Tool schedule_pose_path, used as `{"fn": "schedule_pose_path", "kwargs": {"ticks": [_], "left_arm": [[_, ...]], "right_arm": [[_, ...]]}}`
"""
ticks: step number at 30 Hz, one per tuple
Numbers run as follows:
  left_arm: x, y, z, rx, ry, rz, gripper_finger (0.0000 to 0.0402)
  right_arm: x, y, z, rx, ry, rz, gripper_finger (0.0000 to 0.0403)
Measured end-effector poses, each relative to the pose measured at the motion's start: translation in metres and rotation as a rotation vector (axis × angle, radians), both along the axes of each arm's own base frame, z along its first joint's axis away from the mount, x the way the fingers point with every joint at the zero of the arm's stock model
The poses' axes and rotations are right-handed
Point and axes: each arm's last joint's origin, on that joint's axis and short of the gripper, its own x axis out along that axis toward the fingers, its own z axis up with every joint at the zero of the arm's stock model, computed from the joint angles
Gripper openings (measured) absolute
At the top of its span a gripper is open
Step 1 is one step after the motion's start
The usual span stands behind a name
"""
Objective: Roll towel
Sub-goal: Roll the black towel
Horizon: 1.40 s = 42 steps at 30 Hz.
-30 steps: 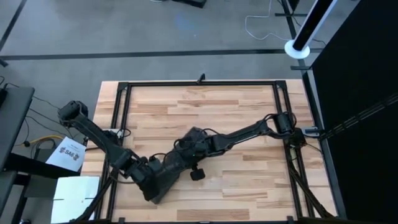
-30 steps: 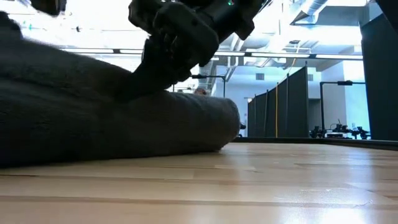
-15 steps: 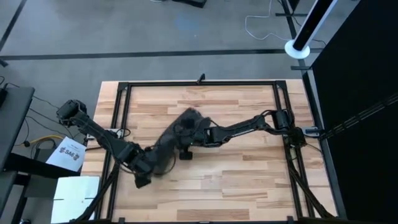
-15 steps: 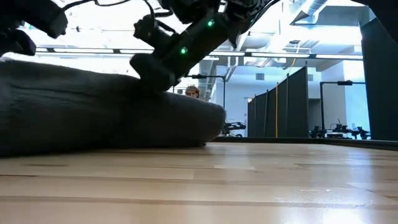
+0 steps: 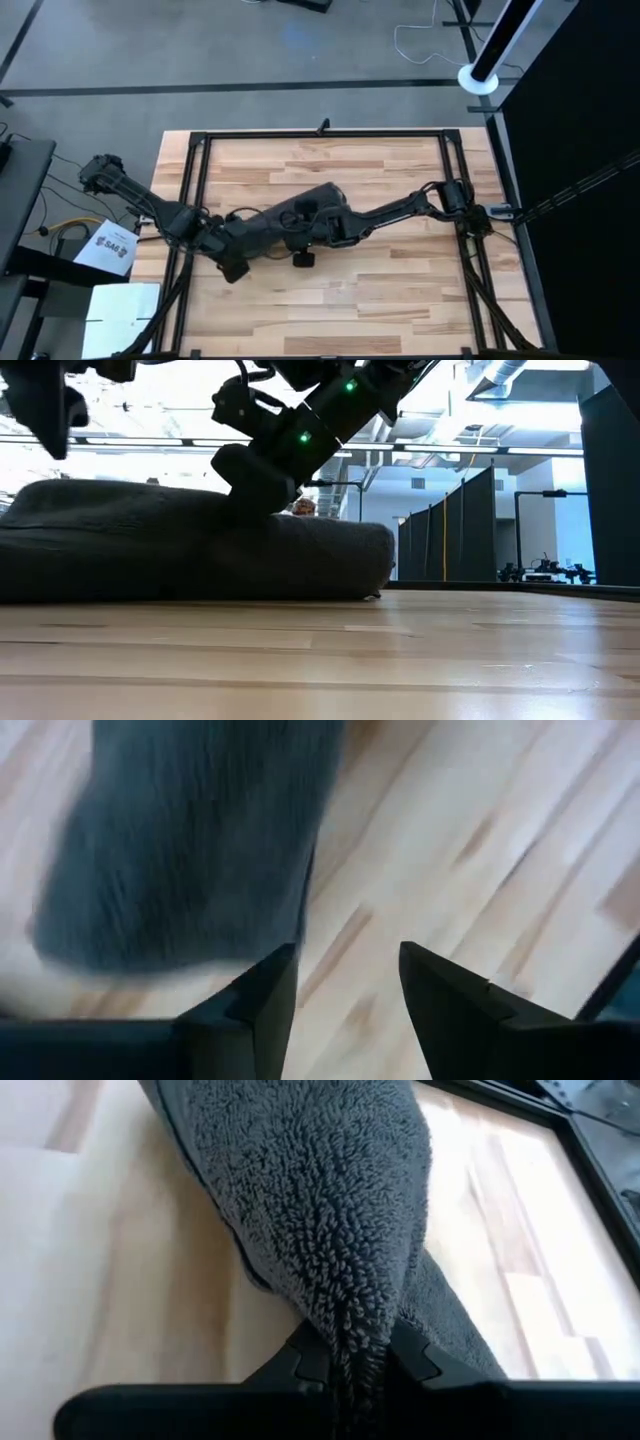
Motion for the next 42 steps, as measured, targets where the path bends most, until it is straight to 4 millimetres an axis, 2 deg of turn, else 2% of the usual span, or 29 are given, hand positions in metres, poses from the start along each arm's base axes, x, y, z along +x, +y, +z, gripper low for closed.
{"fn": "schedule_pose_path", "kwargs": {"ticks": [2, 5, 11, 14, 17, 21, 25, 31, 35, 42], "left_arm": [[0.008, -0.008, -0.006, 0.042, -0.023, -0.039, 0.0165], [0.016, -0.014, -0.021, 0.104, 0.045, -0.085, 0.0178], [0.028, -0.021, -0.038, 0.123, 0.094, -0.057, 0.0228], [0.026, -0.019, -0.036, 0.147, 0.162, 0.02, 0.0241], [0.018, -0.013, -0.023, 0.279, 0.222, 0.079, 0.024], [0.014, -0.013, -0.015, 0.447, 0.19, -0.02, 0.0234], [0.015, -0.014, -0.026, 0.473, 0.193, -0.142, 0.0243], [0.011, 0.0, -0.042, 0.529, 0.279, -0.183, 0.0293], [0.012, 0.005, -0.044, 0.54, 0.298, -0.161, 0.0316], [0.019, 0.01, -0.045, 0.533, 0.287, -0.222, 0.032]], "right_arm": [[0.0, 0.001, 0.0, 0.008, 0.0, -0.002, 0.0028], [0.0, 0.0, 0.0, 0.025, -0.003, -0.02, 0.0028], [-0.001, -0.002, -0.001, 0.033, 0.005, -0.029, 0.0028], [-0.001, -0.004, -0.001, 0.032, 0.006, -0.031, 0.0028], [0.0, -0.005, -0.001, 0.033, 0.005, -0.034, 0.0028], [0.0, -0.006, -0.001, 0.033, 0.005, -0.036, 0.0028], [0.0, -0.007, -0.001, 0.032, 0.005, -0.036, 0.0028], [0.0, -0.007, -0.001, 0.032, 0.004, -0.037, 0.0028], [0.0, -0.008, -0.001, 0.032, 0.004, -0.038, 0.0028], [0.0, -0.008, -0.001, 0.032, 0.002, -0.04, 0.0028]]}}
